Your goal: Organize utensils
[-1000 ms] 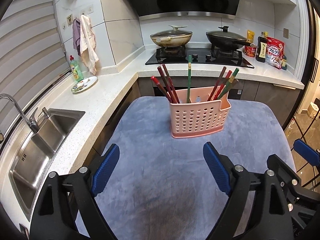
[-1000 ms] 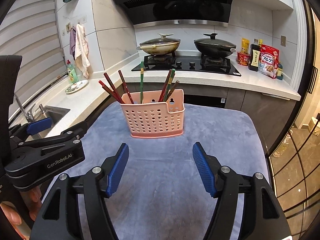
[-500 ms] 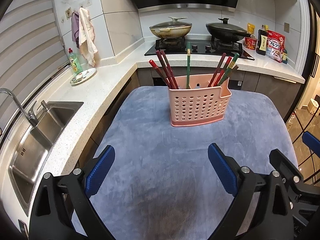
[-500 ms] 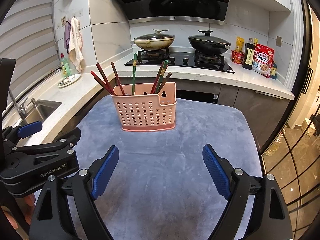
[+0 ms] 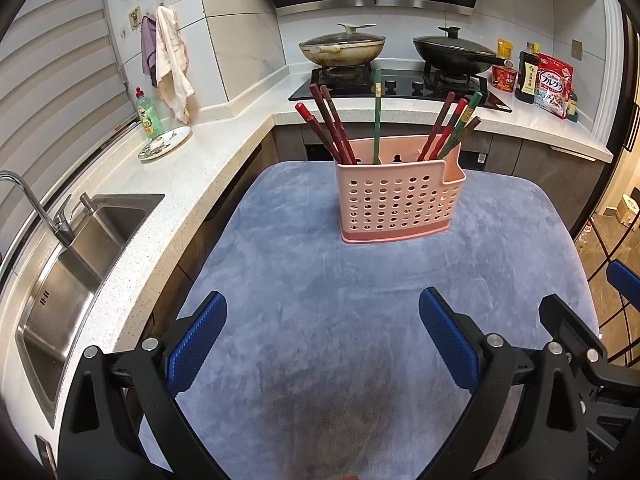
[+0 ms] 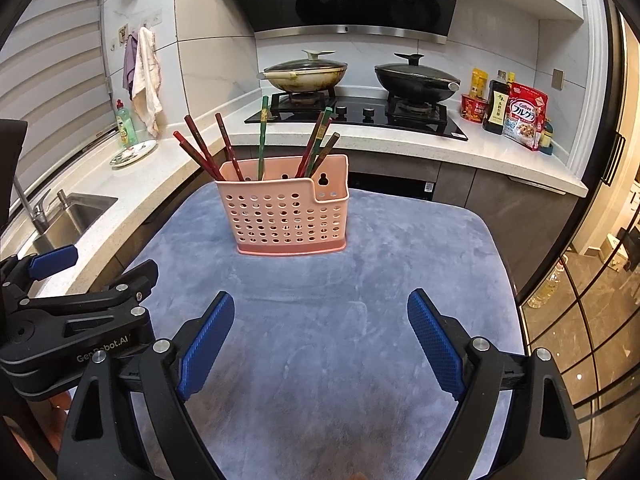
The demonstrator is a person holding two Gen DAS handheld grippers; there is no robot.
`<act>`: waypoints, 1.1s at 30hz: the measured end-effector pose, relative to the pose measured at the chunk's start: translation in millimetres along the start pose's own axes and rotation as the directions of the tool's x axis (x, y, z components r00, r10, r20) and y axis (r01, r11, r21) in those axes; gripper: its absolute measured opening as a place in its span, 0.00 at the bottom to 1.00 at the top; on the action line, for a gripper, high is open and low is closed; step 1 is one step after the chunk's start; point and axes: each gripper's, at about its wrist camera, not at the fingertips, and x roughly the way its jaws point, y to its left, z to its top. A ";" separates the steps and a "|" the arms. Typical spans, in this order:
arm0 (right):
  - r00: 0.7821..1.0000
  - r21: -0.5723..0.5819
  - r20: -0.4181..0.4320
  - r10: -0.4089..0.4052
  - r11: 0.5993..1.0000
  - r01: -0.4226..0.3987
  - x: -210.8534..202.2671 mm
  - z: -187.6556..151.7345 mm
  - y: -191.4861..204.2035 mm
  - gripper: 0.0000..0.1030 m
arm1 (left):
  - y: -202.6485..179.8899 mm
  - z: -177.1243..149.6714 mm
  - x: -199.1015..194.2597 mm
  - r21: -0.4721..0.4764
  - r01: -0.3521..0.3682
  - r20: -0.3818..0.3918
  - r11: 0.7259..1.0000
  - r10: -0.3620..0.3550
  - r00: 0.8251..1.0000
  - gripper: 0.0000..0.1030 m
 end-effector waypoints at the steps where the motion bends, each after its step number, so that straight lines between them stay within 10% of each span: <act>1: 1.000 0.001 0.000 -0.001 1.000 0.001 0.5 0.2 -0.4 0.82 | 0.0 -0.1 0.2 0.000 -0.001 0.000 1.000 0.001 1.000 0.90; 33: 1.000 0.038 -0.024 0.003 0.999 -0.002 12.2 1.3 -8.8 0.82 | -2.0 2.1 10.3 -0.001 -0.013 -0.015 1.000 0.013 1.000 0.90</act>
